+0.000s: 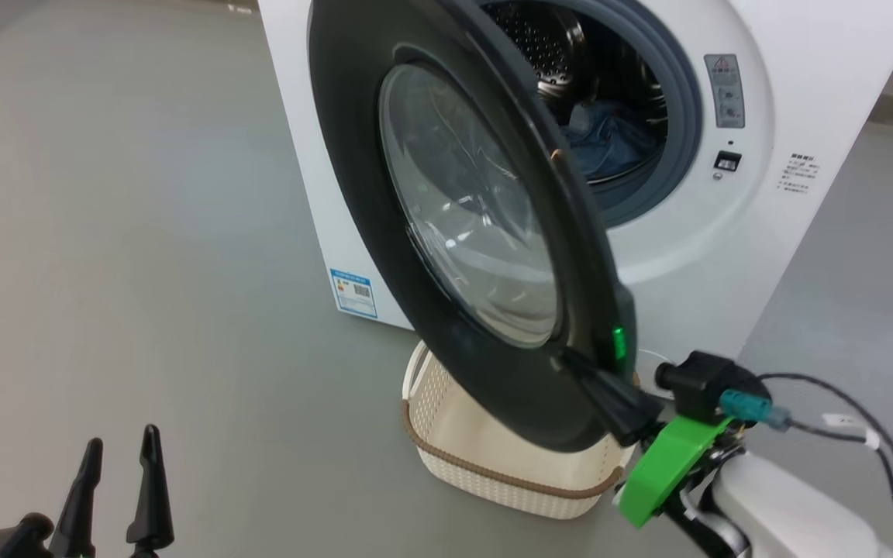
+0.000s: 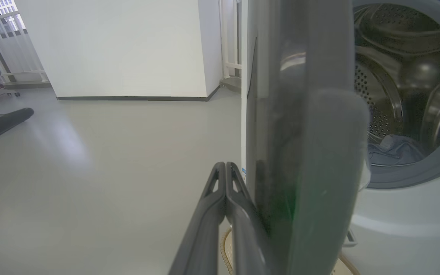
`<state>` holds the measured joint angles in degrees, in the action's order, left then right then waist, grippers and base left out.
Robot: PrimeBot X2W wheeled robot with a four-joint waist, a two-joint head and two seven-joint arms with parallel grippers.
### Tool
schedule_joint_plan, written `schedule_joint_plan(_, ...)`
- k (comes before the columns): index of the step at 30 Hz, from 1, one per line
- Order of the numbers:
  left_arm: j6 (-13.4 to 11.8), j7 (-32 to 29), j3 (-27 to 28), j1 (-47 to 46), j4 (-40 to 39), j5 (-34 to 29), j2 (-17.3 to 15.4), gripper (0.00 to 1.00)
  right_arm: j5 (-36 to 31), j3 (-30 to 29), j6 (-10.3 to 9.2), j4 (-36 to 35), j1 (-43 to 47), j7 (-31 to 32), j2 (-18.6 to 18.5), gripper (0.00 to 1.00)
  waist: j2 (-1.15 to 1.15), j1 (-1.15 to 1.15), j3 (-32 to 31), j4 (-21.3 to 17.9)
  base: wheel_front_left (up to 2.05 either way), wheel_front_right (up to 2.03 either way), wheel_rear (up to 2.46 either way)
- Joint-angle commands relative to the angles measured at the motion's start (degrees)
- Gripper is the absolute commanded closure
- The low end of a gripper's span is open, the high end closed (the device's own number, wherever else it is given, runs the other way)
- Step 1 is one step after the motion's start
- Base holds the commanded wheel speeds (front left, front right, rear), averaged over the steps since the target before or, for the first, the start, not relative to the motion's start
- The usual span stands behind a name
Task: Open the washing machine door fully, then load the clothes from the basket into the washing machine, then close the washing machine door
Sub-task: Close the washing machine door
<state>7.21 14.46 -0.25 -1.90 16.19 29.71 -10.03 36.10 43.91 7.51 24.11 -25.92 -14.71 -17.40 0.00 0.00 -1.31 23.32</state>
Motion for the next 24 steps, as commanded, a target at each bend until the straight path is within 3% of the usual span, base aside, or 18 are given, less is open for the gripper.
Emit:
schedule_joint_plan(1,0.3,0.5,1.6,-2.1,-1.6,0.5,-1.6,0.0,0.2,-1.3,-0.02,-0.1,-2.3,-0.3,-1.7,1.0,0.0,0.0,1.0,0.2,0.0,0.0,0.0)
schedule_joint_plan(24,0.3,0.5,-0.9,-7.3,-1.8,3.1,-4.7,0.0,-3.7,-15.4,-0.02,4.7,-11.7,-0.3,-5.9,1.0,0.0,0.0,11.4,0.7,0.0,0.0,0.0)
